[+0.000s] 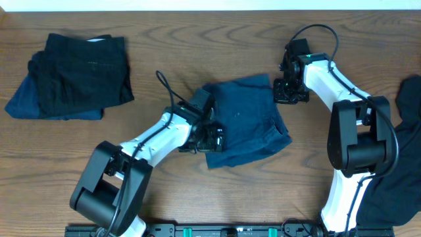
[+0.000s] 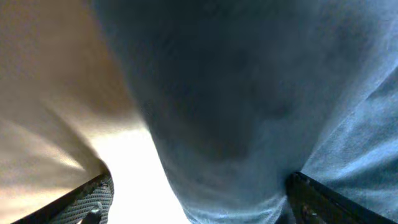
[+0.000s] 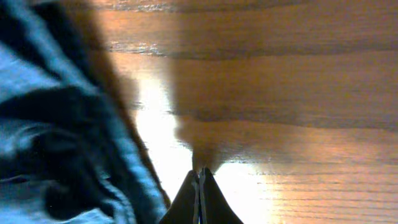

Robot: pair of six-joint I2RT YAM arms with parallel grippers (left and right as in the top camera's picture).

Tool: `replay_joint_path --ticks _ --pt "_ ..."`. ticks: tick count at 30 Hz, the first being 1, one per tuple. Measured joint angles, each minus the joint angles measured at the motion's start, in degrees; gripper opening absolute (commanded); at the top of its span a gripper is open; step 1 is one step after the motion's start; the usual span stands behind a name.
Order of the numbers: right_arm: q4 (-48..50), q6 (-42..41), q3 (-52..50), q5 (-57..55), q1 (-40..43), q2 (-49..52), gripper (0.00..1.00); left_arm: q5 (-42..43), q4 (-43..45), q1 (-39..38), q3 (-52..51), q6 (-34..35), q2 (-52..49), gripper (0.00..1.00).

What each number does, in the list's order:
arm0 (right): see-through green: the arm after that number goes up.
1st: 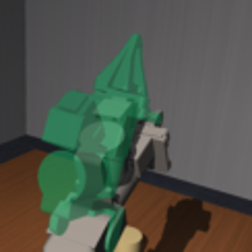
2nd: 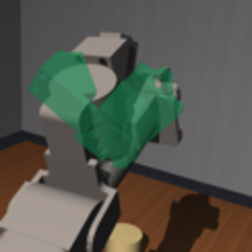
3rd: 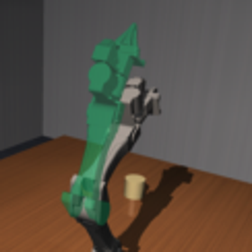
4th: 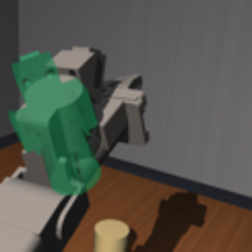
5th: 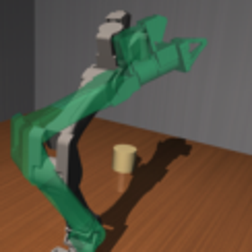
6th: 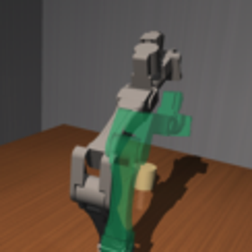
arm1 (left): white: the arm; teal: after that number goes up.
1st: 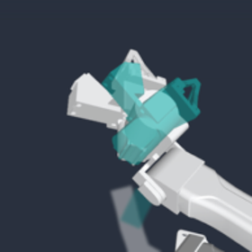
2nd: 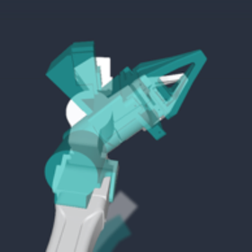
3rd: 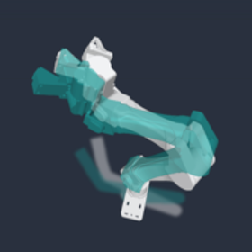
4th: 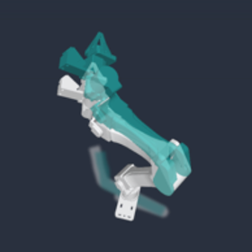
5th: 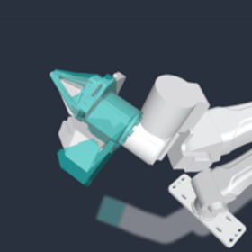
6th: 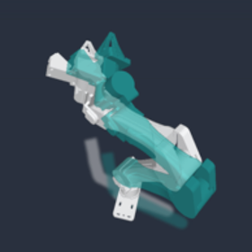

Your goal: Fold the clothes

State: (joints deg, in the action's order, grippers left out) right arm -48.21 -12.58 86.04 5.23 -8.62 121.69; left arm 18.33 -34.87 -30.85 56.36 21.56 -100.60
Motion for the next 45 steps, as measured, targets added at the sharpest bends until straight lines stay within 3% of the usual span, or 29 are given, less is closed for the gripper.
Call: replay_joint_path --ticks 7,10,13,20,24,31,39,45 --pt "-2.45 0.0 0.09 -0.13 0.04 -0.04 0.01 0.74 -3.98 -1.27 -0.24 1.36 1.44 0.91" --pt "-4.42 0.0 0.57 -0.13 0.46 -1.36 0.01 -0.94 -4.57 -1.25 -0.74 1.31 5.99 0.98" --pt "-5.81 0.02 1.44 -0.02 1.01 -5.05 0.01 -5.03 -4.0 -0.66 -0.74 1.77 12.33 0.98" --pt "-14.69 2.58 4.09 4.37 -1.03 -19.74 0.01 -12.92 10.56 7.48 -0.66 -0.46 22.16 0.98" --pt "-19.87 3.52 3.89 5.68 -5.42 -21.18 0.01 -9.75 19.63 13.7 -0.61 -2.16 19.93 0.98" --pt "-17.99 3.72 -3.78 7.34 -13.38 -20.06 0.01 -1.7 29.86 18.23 -0.61 -2.99 7.32 0.99" --pt "-11.45 1.46 -14.4 9.03 -17.03 -20.06 0.01 4.28 30.84 18.21 -0.61 -3.43 -3.02 1.0" --pt "-4.98 -0.31 -23.39 5.73 -16.96 -20.06 0.02 6.05 25.81 18.05 -0.2 -3.61 -3.96 0.92"
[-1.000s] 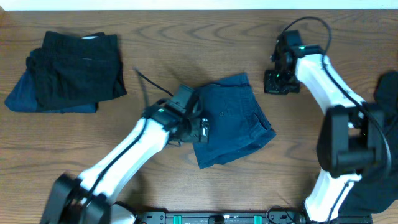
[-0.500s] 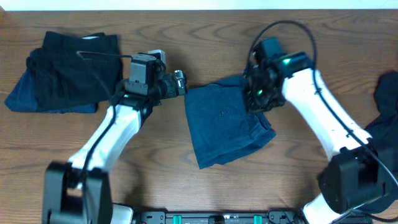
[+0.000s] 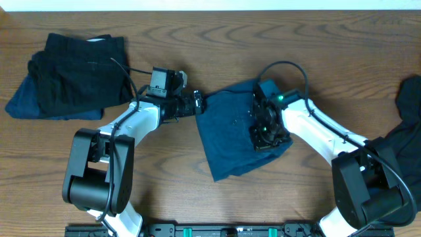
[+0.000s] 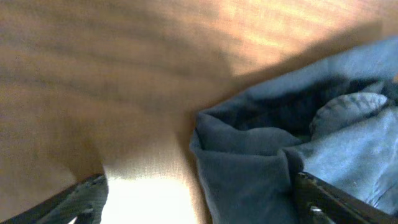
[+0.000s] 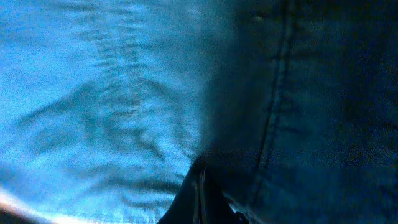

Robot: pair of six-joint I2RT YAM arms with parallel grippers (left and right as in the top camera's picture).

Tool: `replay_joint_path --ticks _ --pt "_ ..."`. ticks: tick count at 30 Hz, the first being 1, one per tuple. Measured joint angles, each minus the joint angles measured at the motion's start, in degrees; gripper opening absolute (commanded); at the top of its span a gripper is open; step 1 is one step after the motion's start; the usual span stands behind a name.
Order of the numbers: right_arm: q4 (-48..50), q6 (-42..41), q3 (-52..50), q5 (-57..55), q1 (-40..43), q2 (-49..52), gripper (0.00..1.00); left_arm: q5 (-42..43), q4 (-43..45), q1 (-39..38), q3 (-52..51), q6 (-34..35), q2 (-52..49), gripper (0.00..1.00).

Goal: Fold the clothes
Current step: 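Grasp the folded denim shorts' left edge with the left gripper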

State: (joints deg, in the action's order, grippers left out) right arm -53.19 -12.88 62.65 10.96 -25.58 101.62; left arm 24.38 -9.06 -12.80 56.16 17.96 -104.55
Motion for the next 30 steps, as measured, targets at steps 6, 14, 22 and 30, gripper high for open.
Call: replay_joint_path --ticks 6,14,22,30 --pt "8.48 -1.27 -4.42 -4.26 2.16 -0.26 0.05 1.03 -13.22 -0.07 1.38 -0.11 0.96 0.77" --pt "28.09 -1.53 -5.29 -14.71 7.3 -0.17 0.01 2.64 -30.16 -0.68 1.6 0.04 1.44 0.72" --pt "30.97 -1.53 -5.29 -17.46 8.0 -0.11 0.01 2.12 -36.04 -2.71 0.33 0.0 2.12 0.72" --pt "30.08 -1.53 -5.29 -17.88 8.0 -0.11 0.03 -1.88 -23.67 -2.69 -1.16 -2.93 16.35 0.98"
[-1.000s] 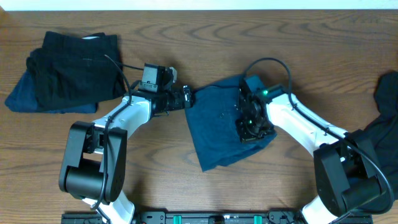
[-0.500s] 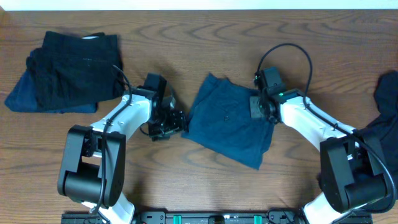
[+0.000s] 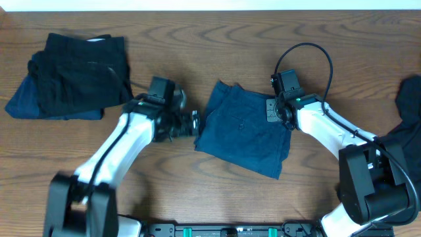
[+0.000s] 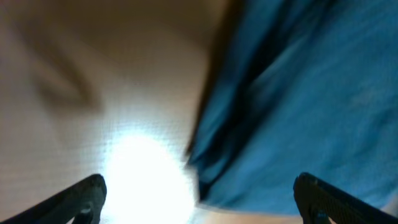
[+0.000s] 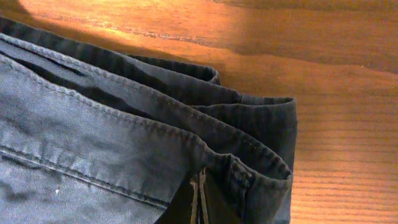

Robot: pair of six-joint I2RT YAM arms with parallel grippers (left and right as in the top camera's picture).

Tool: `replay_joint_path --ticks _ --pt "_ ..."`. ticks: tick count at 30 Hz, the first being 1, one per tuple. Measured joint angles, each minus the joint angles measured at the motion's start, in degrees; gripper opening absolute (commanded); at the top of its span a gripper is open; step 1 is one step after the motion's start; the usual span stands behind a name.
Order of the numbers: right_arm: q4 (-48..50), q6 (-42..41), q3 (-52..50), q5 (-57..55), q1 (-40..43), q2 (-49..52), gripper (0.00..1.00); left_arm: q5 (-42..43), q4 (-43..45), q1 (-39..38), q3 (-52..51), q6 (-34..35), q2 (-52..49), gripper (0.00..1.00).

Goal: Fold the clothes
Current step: 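Grasp the folded denim shorts' left edge with the left gripper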

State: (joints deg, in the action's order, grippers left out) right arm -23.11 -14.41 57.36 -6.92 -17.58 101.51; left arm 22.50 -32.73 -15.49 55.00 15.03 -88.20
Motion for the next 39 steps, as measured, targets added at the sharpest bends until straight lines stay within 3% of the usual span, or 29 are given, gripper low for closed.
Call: replay_joint_path --ticks 6,16,29,31,32,33,34,35,36,39 --pt "-0.68 0.0 -0.02 -0.07 0.0 0.0 0.05 0.81 11.45 0.0 0.17 -4.2 2.43 0.98" --pt "-1.36 0.0 -0.02 -0.13 0.0 0.02 0.08 8.11 21.29 0.04 0.15 -9.57 -12.92 0.98" --pt "-1.55 0.0 -0.02 -0.02 0.0 0.0 0.07 20.83 23.82 -3.1 0.98 -11.04 -18.91 0.99" --pt "-1.79 0.0 -0.02 -0.04 0.0 0.0 0.08 21.53 24.41 -4.24 1.27 -11.06 -19.47 0.88" --pt "-2.14 0.0 -0.02 -0.07 0.0 0.02 0.07 21.84 24.74 -4.68 1.29 -10.93 -19.78 0.7" --pt "-2.29 0.0 -0.02 -0.07 0.0 0.02 0.07 21.92 25.27 -5.07 1.31 -11.28 -20.17 0.6" --pt "-2.69 0.0 -0.02 -0.09 0.0 0.02 0.07 21.38 25.57 -5.33 1.36 -11.19 -20.5 0.44" --pt "-2.97 0.02 -0.02 -0.13 0.0 0.0 0.06 21.11 25.92 -5.42 1.29 -11.13 -21.2 0.19" --pt "-3.23 0.02 -0.02 -0.13 0.0 0.0 0.05 21.0 26.45 -5.42 1.27 -11.15 -21.86 0.09" --pt "-3.91 0.07 0.0 0.0 0.0 0.02 0.01 20.81 26.38 -5.18 1.25 -10.8 -22.69 0.06"
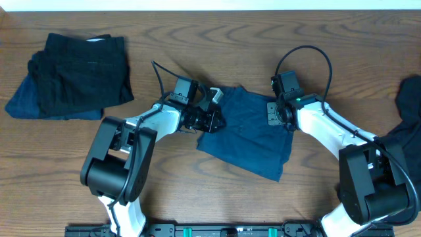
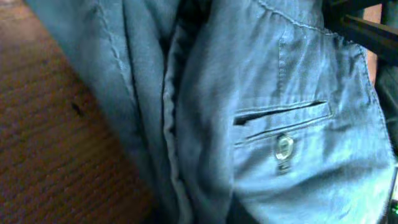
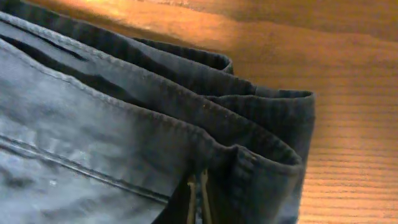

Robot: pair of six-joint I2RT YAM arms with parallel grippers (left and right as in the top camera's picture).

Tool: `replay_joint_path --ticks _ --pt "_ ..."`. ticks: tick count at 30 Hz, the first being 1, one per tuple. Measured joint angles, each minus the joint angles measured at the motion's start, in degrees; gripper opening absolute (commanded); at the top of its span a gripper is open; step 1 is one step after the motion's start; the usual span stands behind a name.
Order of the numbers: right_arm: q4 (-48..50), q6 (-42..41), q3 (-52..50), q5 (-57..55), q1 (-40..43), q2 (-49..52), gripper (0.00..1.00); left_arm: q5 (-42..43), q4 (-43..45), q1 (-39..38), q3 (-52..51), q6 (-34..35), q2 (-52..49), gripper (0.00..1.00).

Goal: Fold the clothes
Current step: 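Grasp the folded denim shorts' left edge with the left gripper, then carry the folded shorts with the left gripper onto the upper-left stack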

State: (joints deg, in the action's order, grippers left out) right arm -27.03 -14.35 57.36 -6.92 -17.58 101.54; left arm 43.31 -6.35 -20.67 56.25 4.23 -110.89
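The blue shorts [image 1: 250, 135] lie folded at the table's middle, and a back pocket with a button [image 2: 283, 147] shows in the left wrist view. My left gripper [image 1: 212, 120] is on their left edge. Cloth fills its view, its fingers are not seen apart, and it seems shut on a fold. My right gripper [image 1: 277, 113] rests on the upper right corner. Its shut fingertips [image 3: 191, 186] touch the layered waistband [image 3: 249, 118].
A folded pile of black clothes [image 1: 82, 69] on a dark blue piece [image 1: 23, 105] lies at the far left. More dark clothing [image 1: 408, 125] hangs over the table's right edge. Bare wood [image 1: 197, 39] runs along the back.
My left gripper was open on the wood just left of the shorts. It is now on their left edge with cloth filling its view. The right gripper has stayed at the waistband.
First my left gripper was open at the shorts' lower left and the right was shut on the wood beside them. Then the left was at the upper left corner and the right on the cloth. The shorts then lay flatter and turned, and now both grippers touch them.
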Motion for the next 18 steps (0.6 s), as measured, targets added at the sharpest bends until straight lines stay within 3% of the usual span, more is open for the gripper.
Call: replay_joint_path --ticks 5,11,18 --pt "-1.99 -0.04 0.02 0.55 0.0 -0.42 0.01 -4.76 -9.25 1.49 1.84 0.2 1.05 0.06" --pt "-8.41 -0.04 2.03 0.44 2.51 -8.04 0.01 -21.97 -25.7 7.8 8.59 -1.68 7.37 0.06" --pt "-14.05 1.07 5.14 -0.28 5.64 -20.48 0.02 -37.57 -26.08 17.11 18.69 -8.87 15.52 0.06"
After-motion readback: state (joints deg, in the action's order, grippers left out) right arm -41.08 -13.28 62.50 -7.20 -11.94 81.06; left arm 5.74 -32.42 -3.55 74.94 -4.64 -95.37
